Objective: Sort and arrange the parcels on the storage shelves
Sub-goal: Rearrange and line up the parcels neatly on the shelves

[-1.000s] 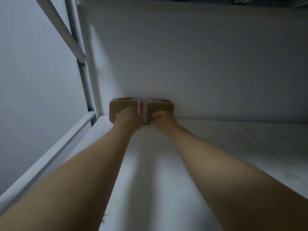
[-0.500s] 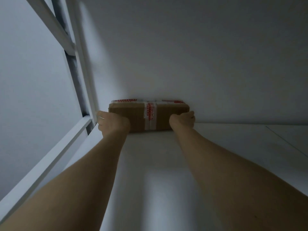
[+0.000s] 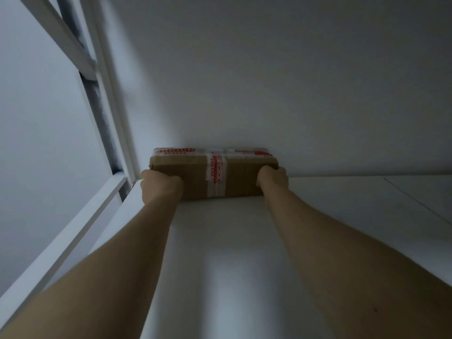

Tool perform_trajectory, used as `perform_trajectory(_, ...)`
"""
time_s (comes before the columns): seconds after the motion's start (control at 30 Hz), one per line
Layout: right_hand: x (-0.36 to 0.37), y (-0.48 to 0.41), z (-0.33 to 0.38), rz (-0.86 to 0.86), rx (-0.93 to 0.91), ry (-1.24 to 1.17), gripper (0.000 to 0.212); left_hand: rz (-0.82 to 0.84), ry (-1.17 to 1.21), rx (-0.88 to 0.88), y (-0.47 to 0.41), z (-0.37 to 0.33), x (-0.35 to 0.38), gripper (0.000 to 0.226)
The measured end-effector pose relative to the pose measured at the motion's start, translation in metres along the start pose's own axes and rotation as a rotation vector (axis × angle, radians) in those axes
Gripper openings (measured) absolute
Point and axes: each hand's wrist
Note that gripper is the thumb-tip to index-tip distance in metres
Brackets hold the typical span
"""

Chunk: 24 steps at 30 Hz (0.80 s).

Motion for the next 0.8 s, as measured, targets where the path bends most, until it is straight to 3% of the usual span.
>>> perform_trajectory(0.2,-0.051,0.023,-0.014,-0.059,0.057,0.02,0.045,0.049,-0.029,-0.024,0.053,-0.001,-0.011,0.038)
perform_trajectory(0.4,-0.146,0.056,-0.044,-0.076,0.107,0.058,0.044,0.143,-0.059,-0.02,0.147,-0.004,-0.027,0.044)
perform_trajectory(0.57,-0.23,0.094,-0.073,-0.078,0.12,0.001,0.047,0.209,-0.044,-0.01,0.238,-0.01,-0.047,0.009)
perform_trajectory(0.63,-0.262,0.112,-0.081,-0.07,0.132,-0.008,0.044,0.231,-0.06,0.001,0.271,-0.012,-0.055,0.021)
perform_trajectory(0.73,-0.302,0.133,-0.094,-0.067,0.131,-0.073,0.042,0.224,-0.06,0.011,0.31,-0.009,-0.063,0.012)
perform_trajectory(0.8,-0.323,0.144,-0.103,-0.058,0.139,-0.118,0.043,0.221,-0.036,-0.015,0.332,-0.006,-0.067,0.024)
Point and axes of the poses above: each hand's wrist, its own y-axis away from the middle knuckle, its own x-axis out of the palm, z = x × y, and after that the axes turned 4 degrees about -z, right-handed
